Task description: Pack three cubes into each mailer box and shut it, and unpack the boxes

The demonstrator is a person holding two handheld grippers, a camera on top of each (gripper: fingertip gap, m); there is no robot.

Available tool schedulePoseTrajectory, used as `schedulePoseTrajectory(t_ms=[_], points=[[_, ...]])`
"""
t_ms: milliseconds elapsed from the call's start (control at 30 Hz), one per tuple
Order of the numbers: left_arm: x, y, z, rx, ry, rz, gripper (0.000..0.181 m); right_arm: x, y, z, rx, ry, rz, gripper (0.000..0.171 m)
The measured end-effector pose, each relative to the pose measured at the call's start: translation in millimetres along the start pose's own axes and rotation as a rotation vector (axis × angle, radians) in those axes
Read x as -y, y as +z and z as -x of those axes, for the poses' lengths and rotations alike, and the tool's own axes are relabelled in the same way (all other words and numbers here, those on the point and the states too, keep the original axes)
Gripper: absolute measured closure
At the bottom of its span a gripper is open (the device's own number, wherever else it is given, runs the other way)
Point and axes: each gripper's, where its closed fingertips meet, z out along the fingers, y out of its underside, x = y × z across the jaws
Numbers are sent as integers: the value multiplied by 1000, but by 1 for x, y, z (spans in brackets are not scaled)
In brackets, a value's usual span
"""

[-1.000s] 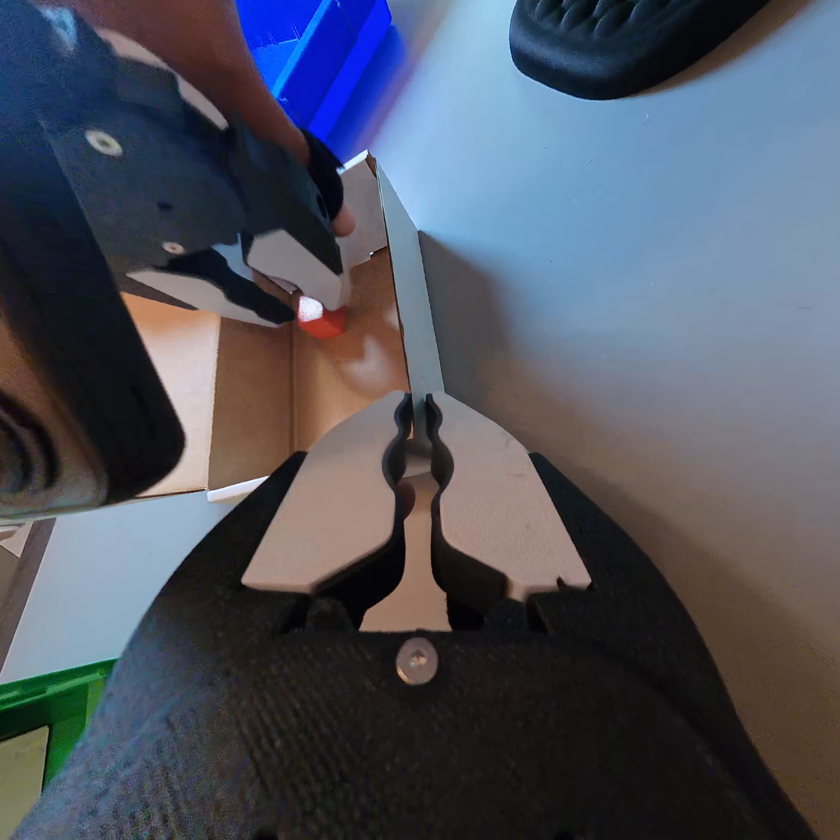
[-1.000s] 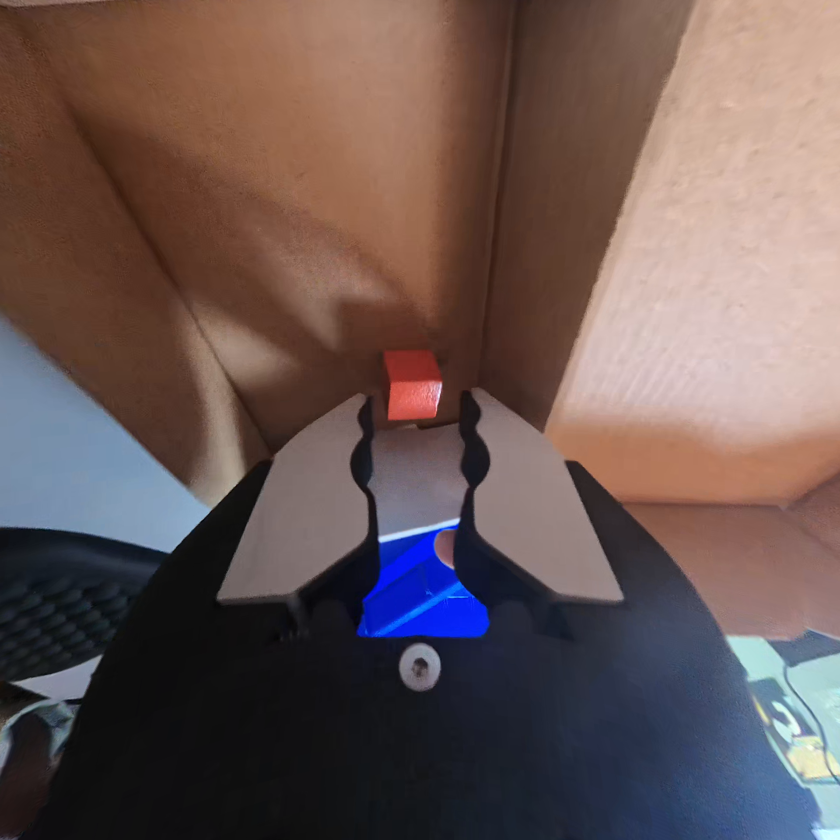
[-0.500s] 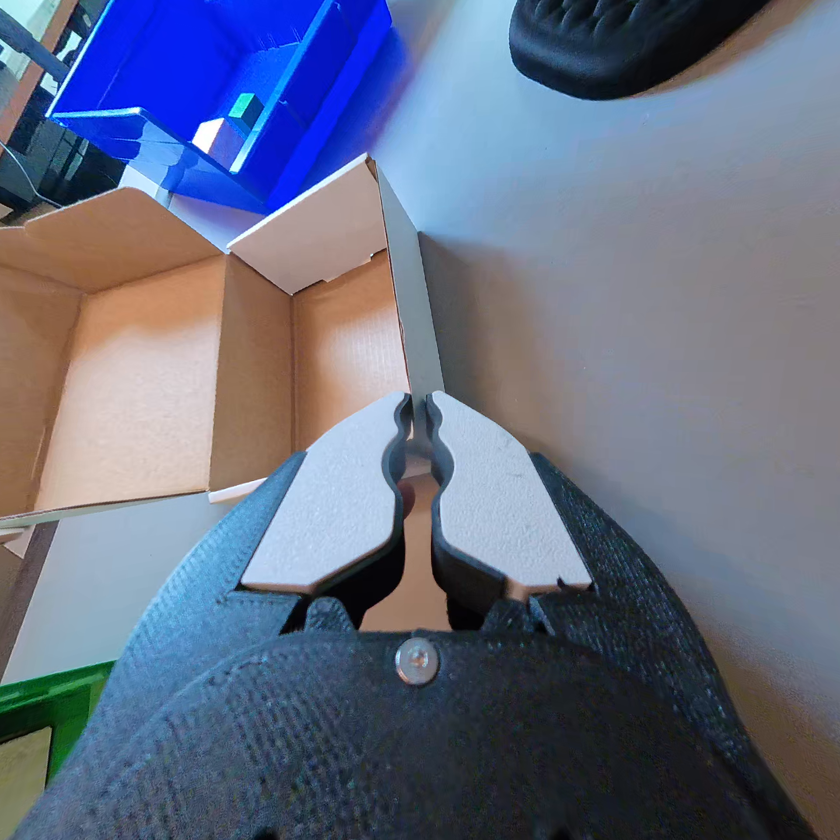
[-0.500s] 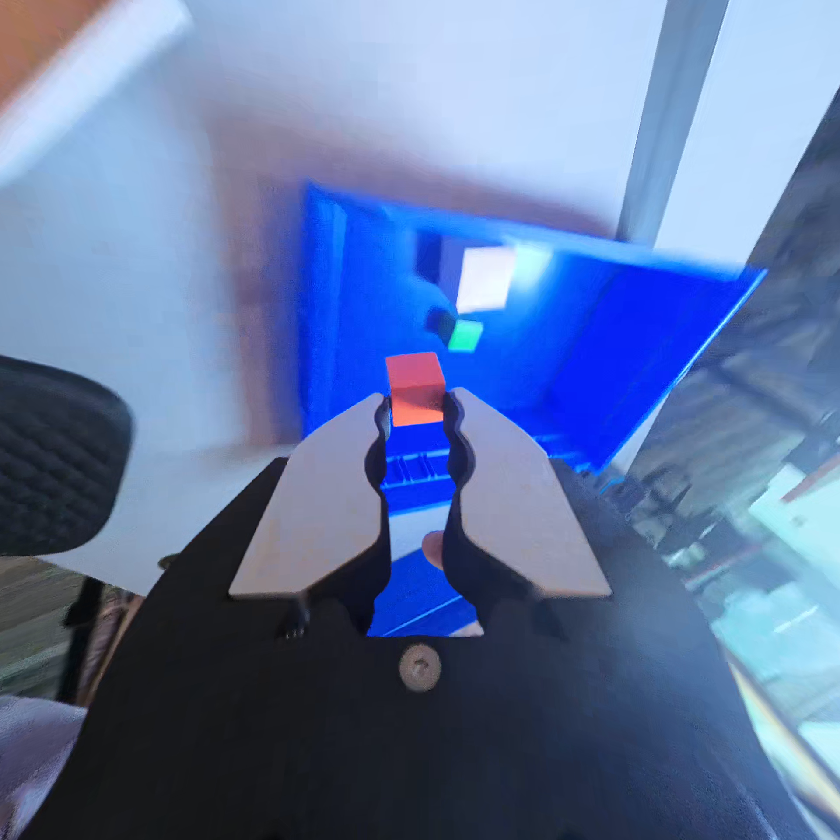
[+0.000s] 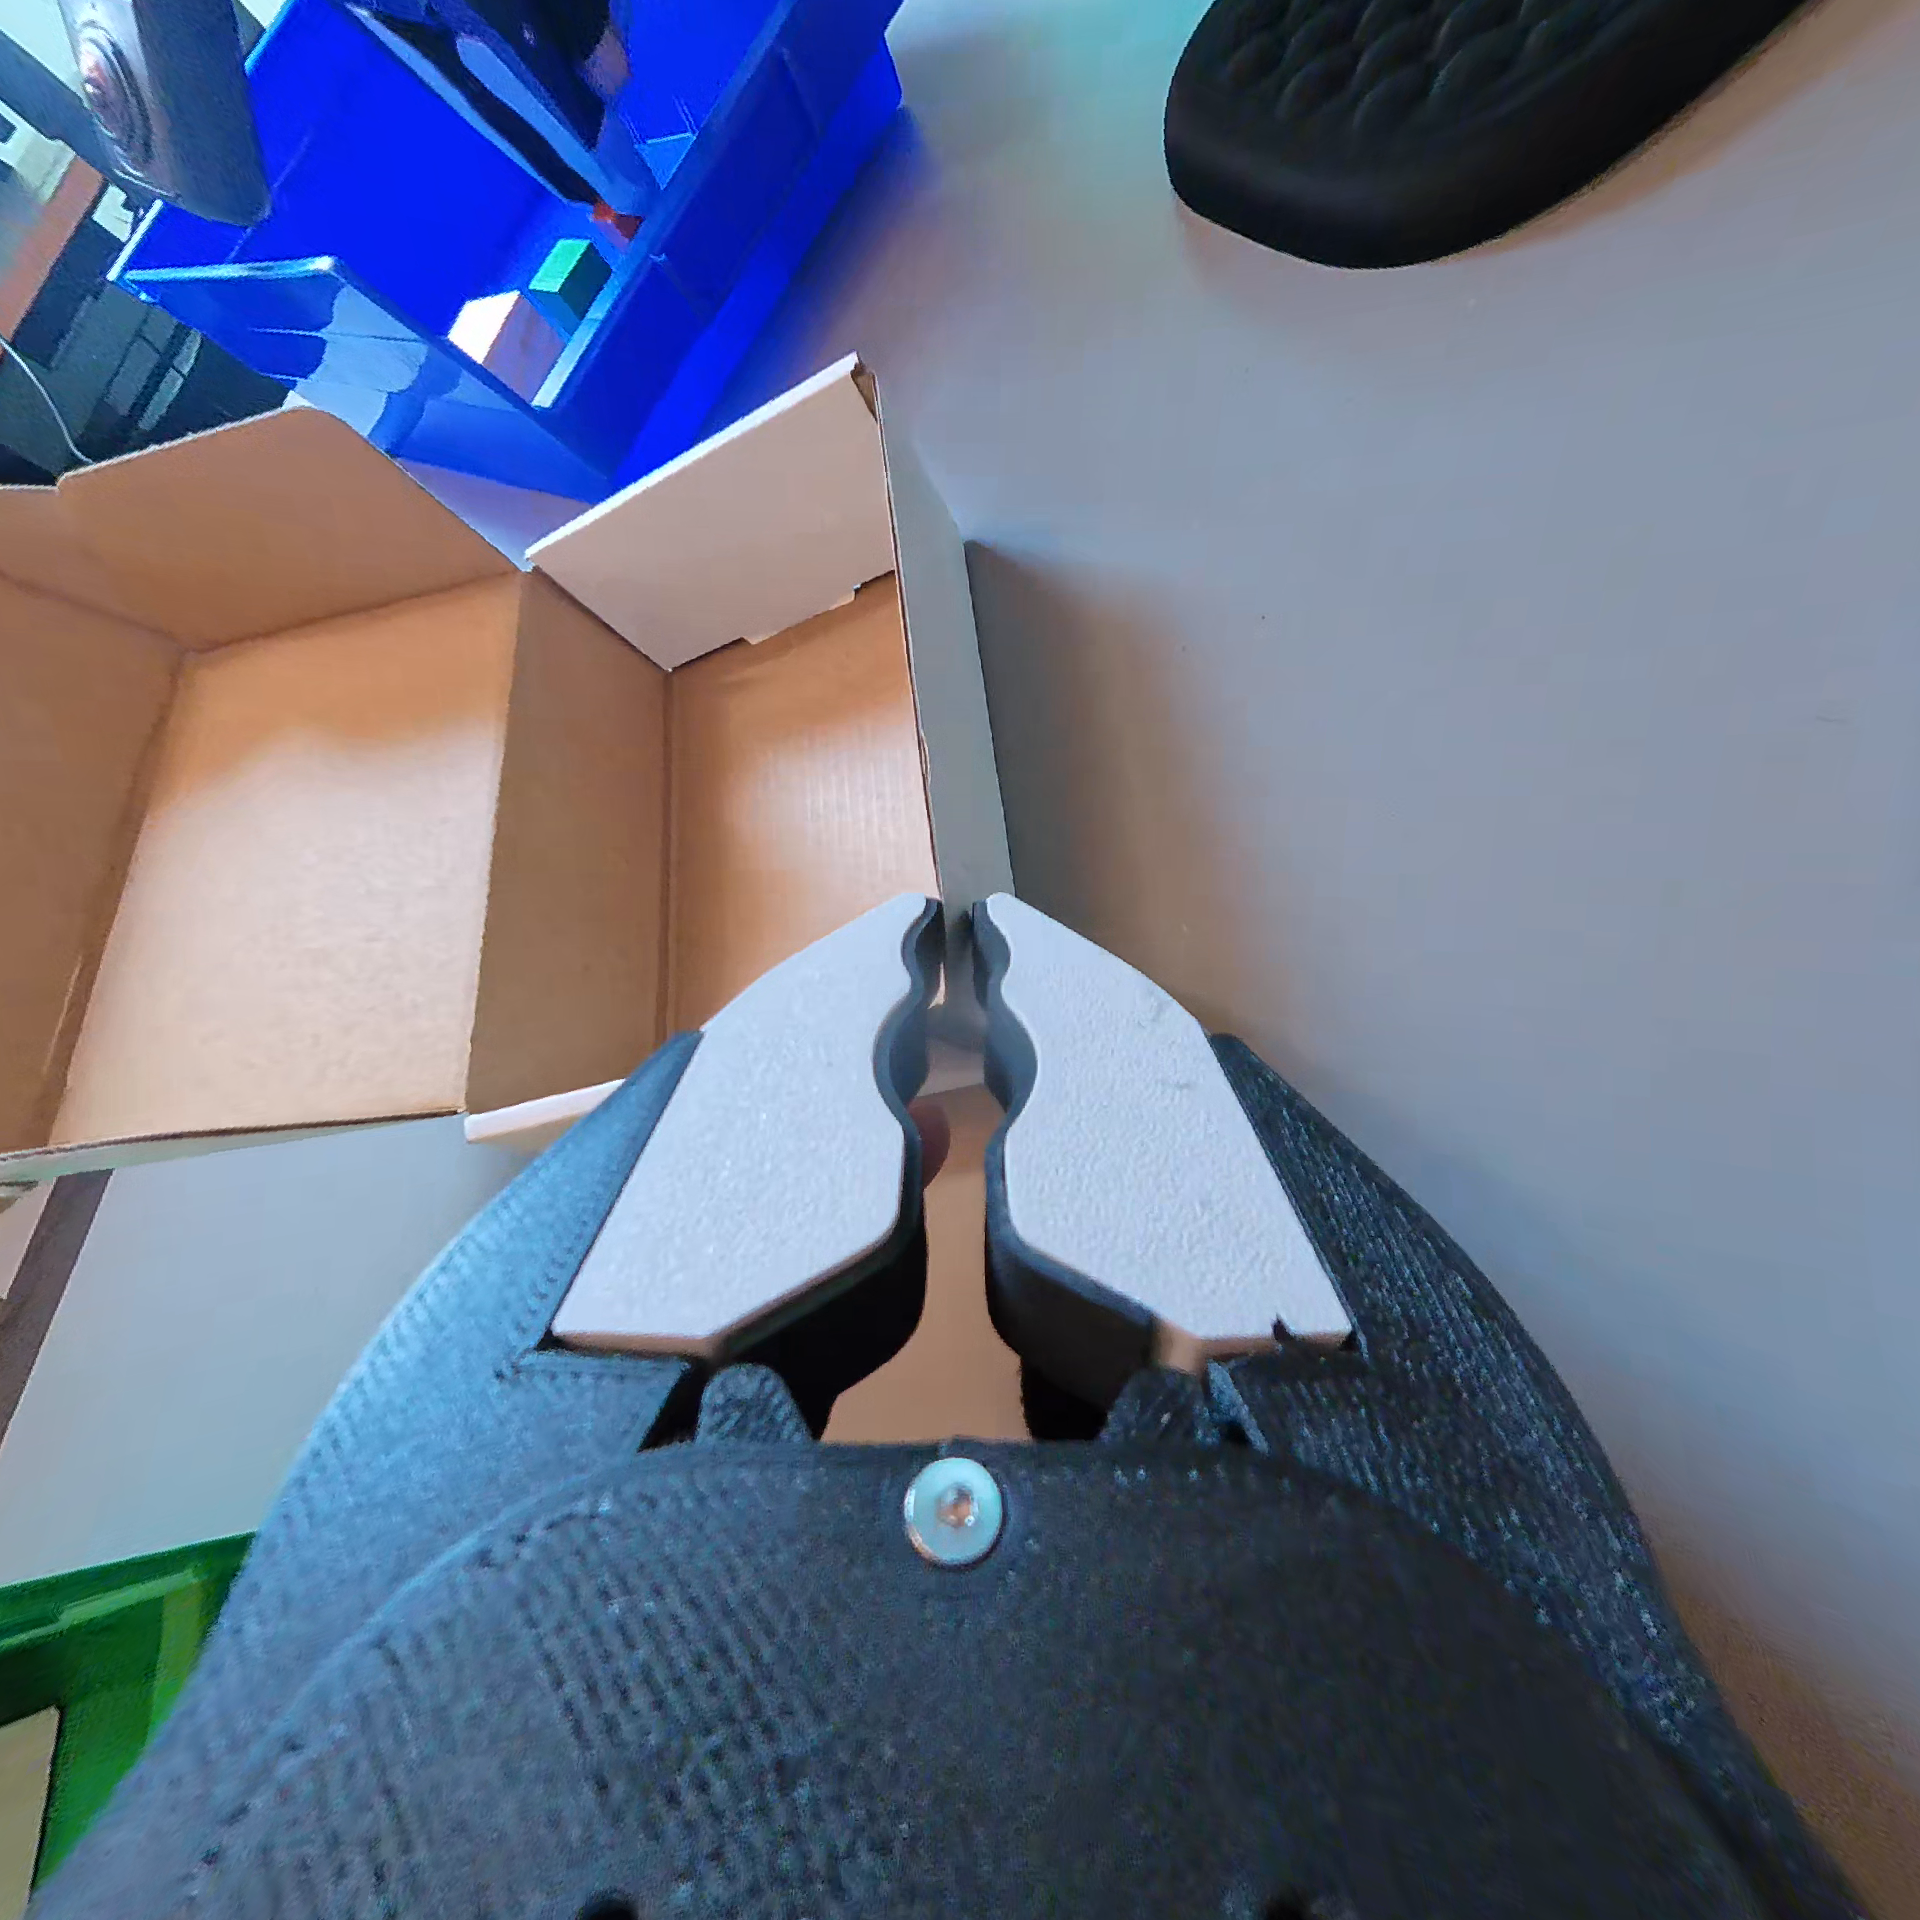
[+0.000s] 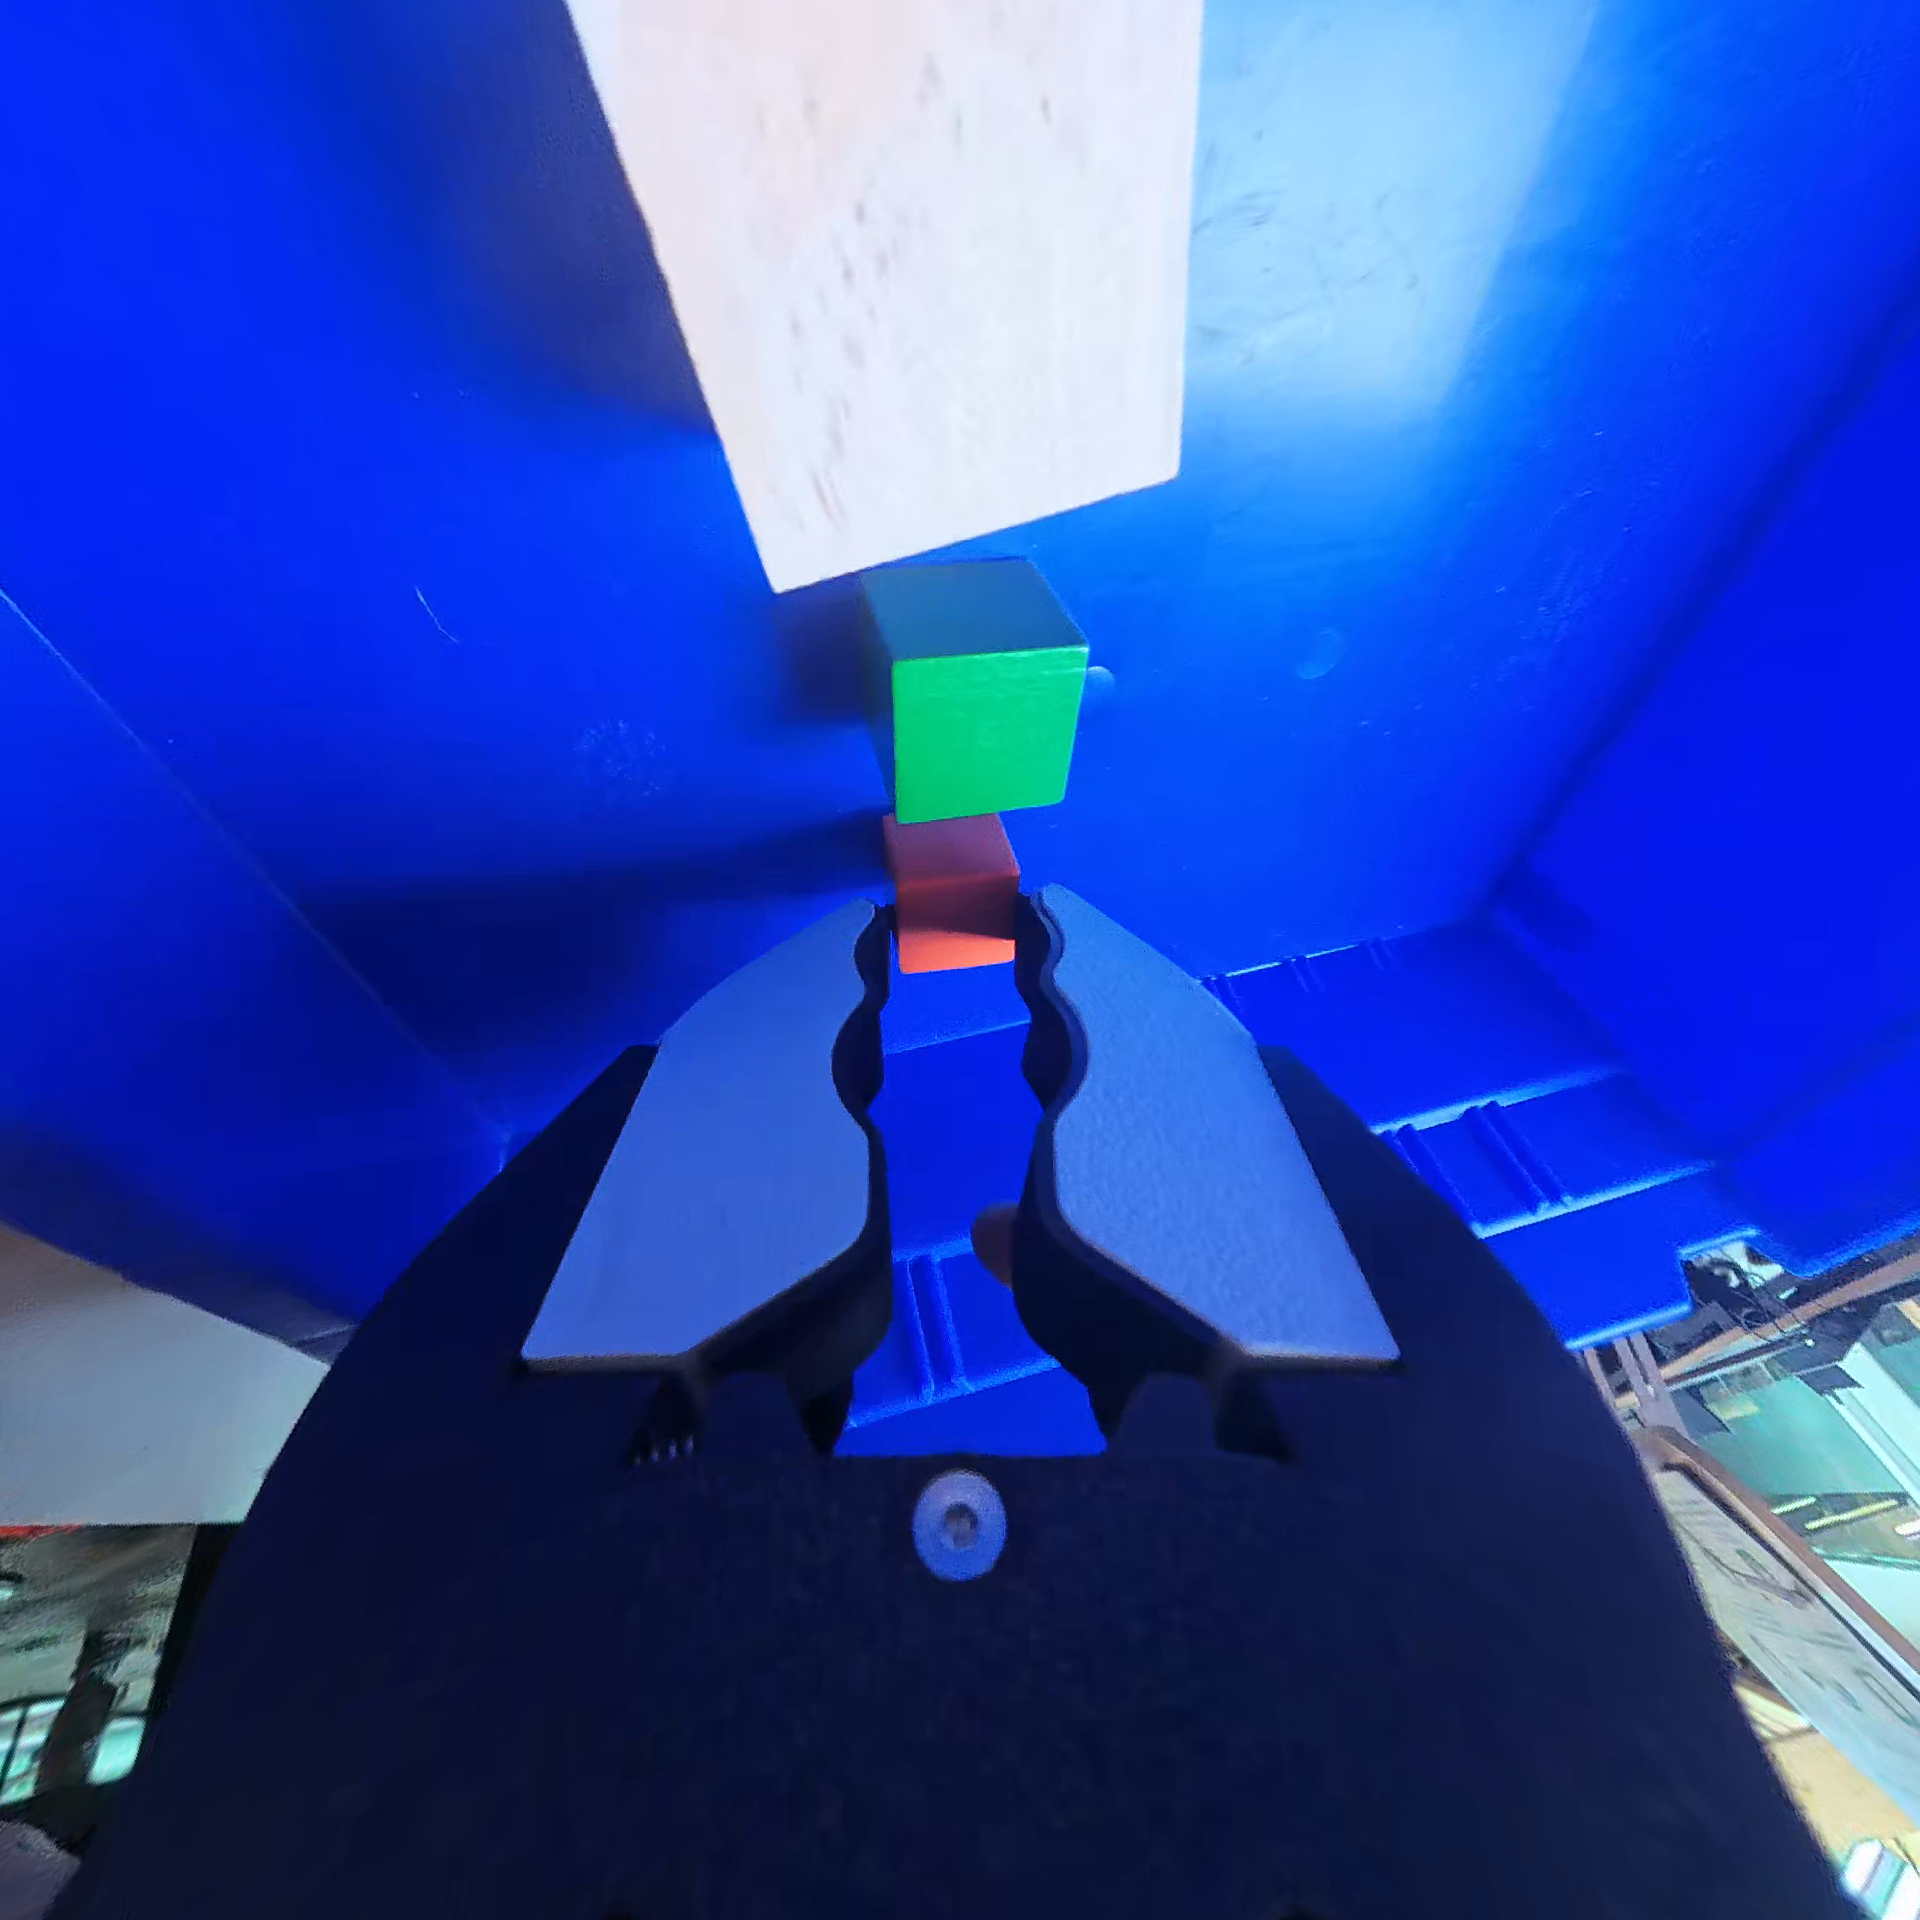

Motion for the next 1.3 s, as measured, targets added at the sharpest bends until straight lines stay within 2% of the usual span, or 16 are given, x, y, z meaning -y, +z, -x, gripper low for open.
schedulePoseTrajectory(t_ms=[33, 100, 167, 300, 367, 433, 500, 567, 633, 733, 800, 867, 967, 1033, 1200, 1300], points=[[0, 0, 0, 1, 3, -2, 176, 1, -1, 0, -2, 5, -13, 144], [-1, -1, 0, 5, 14, -1, 176, 0, -10, -4, -32, 22, -45, 129], [-3, -2, 2, 22, 57, 8, 175, 7, -32, -8, -81, 42, -148, 124], [-11, -10, 5, 37, 173, 20, 172, 56, -111, 20, 2, 127, -665, 125], [-10, -20, 3, -6, 159, -16, 168, 71, -143, 39, 101, 220, -880, 127], [-3, -36, 3, -74, 81, -102, 161, 80, -158, 63, 236, 304, -1023, 129], [5, -55, 14, -122, -69, -199, 155, 86, -161, 92, 377, 333, -1115, 130], [11, -72, 52, -42, -290, -316, 161, 94, -162, 115, 479, 369, -1194, 128], [0, -77, 98, 70, -574, -382, 161, 103, -164, 130, 560, 417, -1256, 127], [-29, -58, 129, 68, -970, -351, 152, 118, -171, 138, 619, 464, -1313, 127], [-39, -44, 140, 70, -1115, -326, 148, 124, -171, 135, 616, 477, -1301, 127], [-40, -35, 150, 71, -1177, -337, 145, 130, -168, 133, 615, 473, -1273, 127], [-25, -26, 156, 16, -1190, -380, 146, 138, -168, 135, 598, 451, -1274, 141], [-20, -19, 158, 28, -1140, -358, 159, 141, -169, 139, 518, 404, -1291, 151], [-8, -22, 147, 93, -936, -334, 163, 132, -178, 154, 226, 270, -1380, 153], [0, -32, 125, 56, -789, -349, 164, 119, -182, 173, 58, 170, -1454, 153]])
